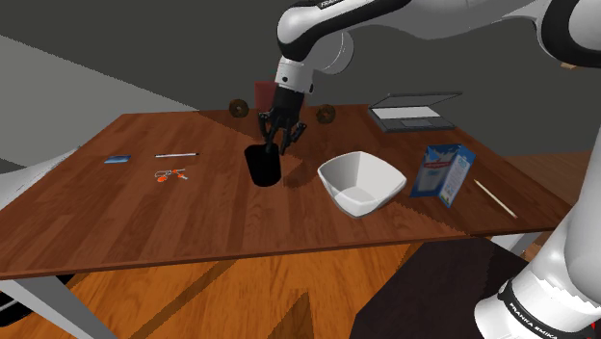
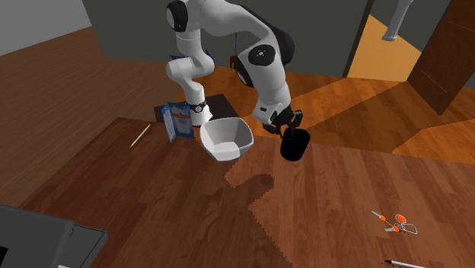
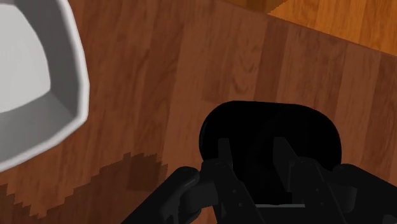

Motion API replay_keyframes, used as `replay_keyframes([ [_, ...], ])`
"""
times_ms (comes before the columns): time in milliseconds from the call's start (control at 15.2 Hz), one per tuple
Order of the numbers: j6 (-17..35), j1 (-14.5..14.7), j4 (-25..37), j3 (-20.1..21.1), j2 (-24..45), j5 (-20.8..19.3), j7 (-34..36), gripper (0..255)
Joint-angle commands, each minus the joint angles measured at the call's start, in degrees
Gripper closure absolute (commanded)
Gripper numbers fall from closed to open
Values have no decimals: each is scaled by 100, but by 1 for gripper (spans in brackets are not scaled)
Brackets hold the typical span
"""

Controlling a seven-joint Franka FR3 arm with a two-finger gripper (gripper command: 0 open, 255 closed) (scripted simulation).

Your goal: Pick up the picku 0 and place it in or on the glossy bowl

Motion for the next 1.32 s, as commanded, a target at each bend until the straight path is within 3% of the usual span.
replay_keyframes([
  [0, -140, -5, 102, -3, -51, -15, 56, 255],
  [1056, -1160, -34, 1065, -14, -180, -116, 462, 255],
  [1254, -1188, -224, 373, -108, -784, -7, 164, 255],
])
